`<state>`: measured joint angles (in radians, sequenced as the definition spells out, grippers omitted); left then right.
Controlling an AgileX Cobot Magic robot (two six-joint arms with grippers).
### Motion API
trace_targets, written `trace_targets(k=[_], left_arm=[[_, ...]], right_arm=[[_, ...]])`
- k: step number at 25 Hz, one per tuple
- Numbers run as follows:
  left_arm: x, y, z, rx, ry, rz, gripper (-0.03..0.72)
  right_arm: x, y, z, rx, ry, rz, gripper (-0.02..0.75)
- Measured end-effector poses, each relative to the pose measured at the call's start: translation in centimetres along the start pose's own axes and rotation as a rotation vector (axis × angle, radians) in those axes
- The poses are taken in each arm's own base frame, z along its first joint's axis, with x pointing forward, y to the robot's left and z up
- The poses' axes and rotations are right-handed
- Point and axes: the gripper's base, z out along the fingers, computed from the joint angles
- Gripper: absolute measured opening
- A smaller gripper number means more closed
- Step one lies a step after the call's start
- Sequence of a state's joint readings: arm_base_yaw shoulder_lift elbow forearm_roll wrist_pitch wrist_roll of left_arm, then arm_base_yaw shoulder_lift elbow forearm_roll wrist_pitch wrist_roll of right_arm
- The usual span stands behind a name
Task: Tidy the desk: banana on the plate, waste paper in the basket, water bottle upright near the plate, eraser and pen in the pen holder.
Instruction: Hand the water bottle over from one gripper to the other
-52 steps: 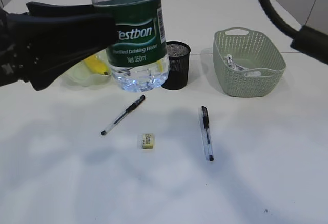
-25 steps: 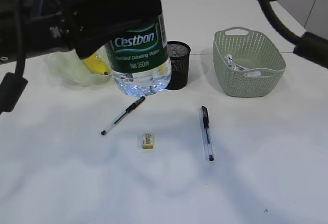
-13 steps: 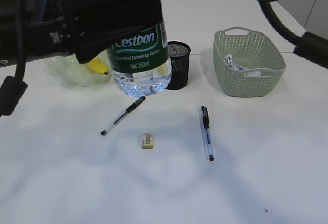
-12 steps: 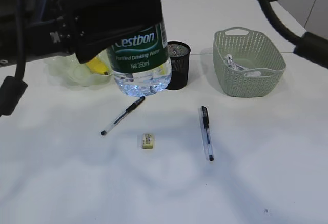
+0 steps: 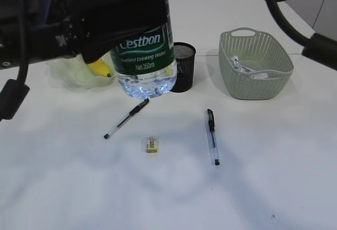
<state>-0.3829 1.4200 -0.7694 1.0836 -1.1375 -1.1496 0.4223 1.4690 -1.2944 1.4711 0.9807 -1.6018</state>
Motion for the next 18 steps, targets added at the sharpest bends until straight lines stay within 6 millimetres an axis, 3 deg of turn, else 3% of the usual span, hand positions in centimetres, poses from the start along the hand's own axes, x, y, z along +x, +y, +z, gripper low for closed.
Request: trace_targets(k=[7, 18], left_arm=[[0.2, 0.4, 0.0, -0.050, 0.024, 0.050, 0.423], [0.1, 2.7, -1.7, -0.171, 0.070, 0.102, 0.421]], right_arm=[[0.1, -0.3, 0.0, 0.030, 0.007, -0.004, 0.480], [0.2, -0.6, 0.0, 0.064, 0.041, 0.070, 0.503]])
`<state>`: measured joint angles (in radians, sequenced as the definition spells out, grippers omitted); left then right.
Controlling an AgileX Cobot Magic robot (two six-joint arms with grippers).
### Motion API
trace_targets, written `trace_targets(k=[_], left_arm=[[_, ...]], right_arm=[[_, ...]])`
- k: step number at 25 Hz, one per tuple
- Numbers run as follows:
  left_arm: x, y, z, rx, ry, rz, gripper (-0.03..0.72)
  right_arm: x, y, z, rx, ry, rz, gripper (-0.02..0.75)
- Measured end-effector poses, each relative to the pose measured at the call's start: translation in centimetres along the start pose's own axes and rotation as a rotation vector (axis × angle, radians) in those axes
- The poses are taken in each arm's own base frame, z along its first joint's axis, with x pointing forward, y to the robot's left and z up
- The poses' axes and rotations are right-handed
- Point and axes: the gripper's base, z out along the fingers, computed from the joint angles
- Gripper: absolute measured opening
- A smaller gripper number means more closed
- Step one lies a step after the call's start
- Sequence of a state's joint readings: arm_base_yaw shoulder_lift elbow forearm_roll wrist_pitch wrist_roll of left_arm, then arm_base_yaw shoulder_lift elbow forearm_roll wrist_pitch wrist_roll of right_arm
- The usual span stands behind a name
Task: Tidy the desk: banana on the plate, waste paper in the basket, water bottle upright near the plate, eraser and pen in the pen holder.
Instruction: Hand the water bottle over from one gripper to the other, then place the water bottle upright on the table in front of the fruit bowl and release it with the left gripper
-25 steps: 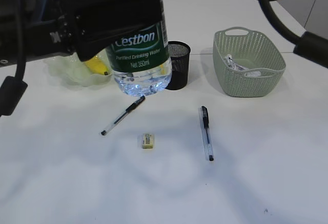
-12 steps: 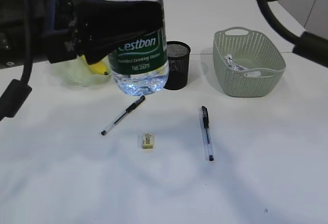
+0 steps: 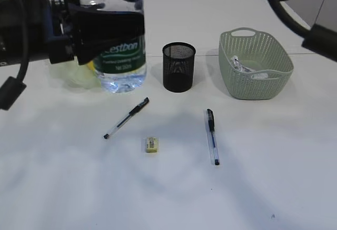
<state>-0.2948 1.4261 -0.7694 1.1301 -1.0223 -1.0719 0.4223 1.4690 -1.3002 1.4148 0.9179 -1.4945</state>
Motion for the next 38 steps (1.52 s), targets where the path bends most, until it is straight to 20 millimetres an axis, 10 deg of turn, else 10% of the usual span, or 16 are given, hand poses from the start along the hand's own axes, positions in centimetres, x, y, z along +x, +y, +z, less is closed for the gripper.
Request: trace_targets(k=[8, 20, 38], left_arm=[[-1.0, 4.2, -3.6, -0.212, -0.055, -0.015, 0.421], [-1.6, 8.0, -9.0, -0.444, -0.066, 0.001, 0.421], [1.7, 11.1, -9.0, -0.511, 0.056, 0.095, 0.419]], right_arm=[[2.4, -0.3, -0.3, 0.044, 0.266, 0.119, 0.503], [7.2, -4.2, -5.4, 0.768, 0.861, 0.360, 0.503], [7.3, -4.8, -6.5, 0.892, 0.934, 0.312, 0.503]])
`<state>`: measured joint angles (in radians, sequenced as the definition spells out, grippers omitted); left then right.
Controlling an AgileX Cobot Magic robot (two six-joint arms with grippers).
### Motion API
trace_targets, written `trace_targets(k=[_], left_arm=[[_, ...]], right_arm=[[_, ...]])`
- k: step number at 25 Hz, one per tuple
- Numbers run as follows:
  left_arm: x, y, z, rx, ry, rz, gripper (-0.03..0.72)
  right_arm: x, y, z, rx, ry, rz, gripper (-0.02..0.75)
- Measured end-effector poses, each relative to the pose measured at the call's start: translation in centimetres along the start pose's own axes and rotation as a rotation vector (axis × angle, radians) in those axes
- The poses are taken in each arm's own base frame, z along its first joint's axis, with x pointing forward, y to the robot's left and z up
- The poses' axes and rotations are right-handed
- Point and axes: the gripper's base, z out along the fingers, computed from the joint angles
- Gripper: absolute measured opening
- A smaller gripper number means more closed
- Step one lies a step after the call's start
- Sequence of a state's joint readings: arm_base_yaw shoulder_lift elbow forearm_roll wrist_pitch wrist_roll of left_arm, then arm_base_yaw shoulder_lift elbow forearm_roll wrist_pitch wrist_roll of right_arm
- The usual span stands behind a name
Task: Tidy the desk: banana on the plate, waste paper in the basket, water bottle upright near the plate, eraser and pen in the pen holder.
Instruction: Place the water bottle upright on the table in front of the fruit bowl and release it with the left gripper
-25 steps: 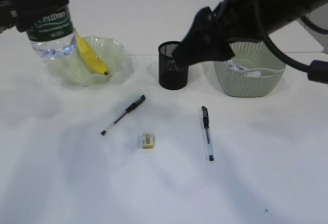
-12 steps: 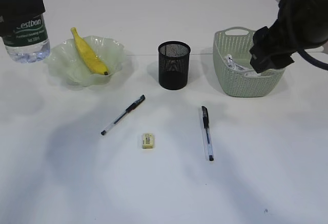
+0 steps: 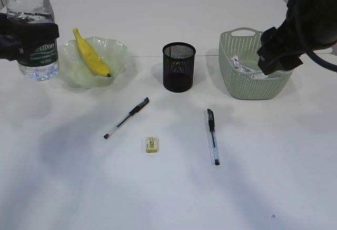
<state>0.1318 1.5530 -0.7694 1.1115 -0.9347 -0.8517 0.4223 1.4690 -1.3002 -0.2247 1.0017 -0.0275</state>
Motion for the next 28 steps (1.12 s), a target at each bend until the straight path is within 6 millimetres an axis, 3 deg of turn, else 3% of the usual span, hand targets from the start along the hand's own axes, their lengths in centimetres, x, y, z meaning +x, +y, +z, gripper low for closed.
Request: trace_targets(k=[5, 14, 24, 28], left_arm=[[2.9, 0.9, 1.5, 0.075, -0.036, -0.048, 0.419], [8.1, 2.6, 3.1, 0.047, 0.034, -0.107, 0.412], [10.9, 3.7, 3.7, -0.016, 0.058, -0.170, 0.410], [11.9, 2.8, 4.9, -0.011, 0.065, -0.162, 0.410]], right_arm=[[0.0, 0.0, 0.0, 0.001, 0.000, 0.001, 0.502], [0.0, 0.0, 0.0, 0.003, 0.000, 0.000, 0.501], [0.0, 0.0, 0.0, 0.003, 0.000, 0.003, 0.501], [0.0, 0.0, 0.0, 0.003, 0.000, 0.018, 0.501]])
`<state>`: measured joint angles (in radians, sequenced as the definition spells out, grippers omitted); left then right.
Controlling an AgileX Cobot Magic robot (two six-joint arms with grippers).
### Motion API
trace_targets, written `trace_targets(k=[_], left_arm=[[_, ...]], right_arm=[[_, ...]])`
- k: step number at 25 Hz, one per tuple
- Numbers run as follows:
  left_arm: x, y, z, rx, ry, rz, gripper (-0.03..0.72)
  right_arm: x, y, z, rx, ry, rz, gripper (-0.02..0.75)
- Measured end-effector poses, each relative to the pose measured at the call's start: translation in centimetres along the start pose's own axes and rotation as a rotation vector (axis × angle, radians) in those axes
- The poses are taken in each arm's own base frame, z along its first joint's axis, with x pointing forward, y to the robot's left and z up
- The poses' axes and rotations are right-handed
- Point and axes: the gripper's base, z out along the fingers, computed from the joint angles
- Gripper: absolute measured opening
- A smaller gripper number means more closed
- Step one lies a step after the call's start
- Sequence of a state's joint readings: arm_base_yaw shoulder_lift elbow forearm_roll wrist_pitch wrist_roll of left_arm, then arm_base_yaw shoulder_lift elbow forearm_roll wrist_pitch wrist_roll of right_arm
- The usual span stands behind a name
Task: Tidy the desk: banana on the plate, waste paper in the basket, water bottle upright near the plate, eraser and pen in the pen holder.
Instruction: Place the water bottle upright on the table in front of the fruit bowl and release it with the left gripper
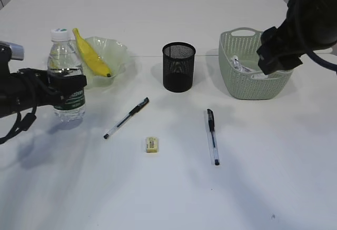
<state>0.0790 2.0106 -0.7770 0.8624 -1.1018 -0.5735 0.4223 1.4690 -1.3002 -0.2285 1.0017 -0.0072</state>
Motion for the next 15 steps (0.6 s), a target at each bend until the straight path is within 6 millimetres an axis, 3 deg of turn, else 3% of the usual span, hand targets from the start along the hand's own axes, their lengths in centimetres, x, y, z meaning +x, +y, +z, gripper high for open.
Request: trace_targets(k=[6, 15], left_arm=[[1.6, -1.2, 1.9, -0.028, 0.001, 0.036, 0.410], [3.4, -0.2, 2.3, -0.107, -0.003, -0.017, 0.410]], right_arm=[[0.0, 0.0, 0.0, 0.000, 0.002, 0.007, 0.501], [0.0, 0.0, 0.0, 0.000, 0.002, 0.007, 0.501]])
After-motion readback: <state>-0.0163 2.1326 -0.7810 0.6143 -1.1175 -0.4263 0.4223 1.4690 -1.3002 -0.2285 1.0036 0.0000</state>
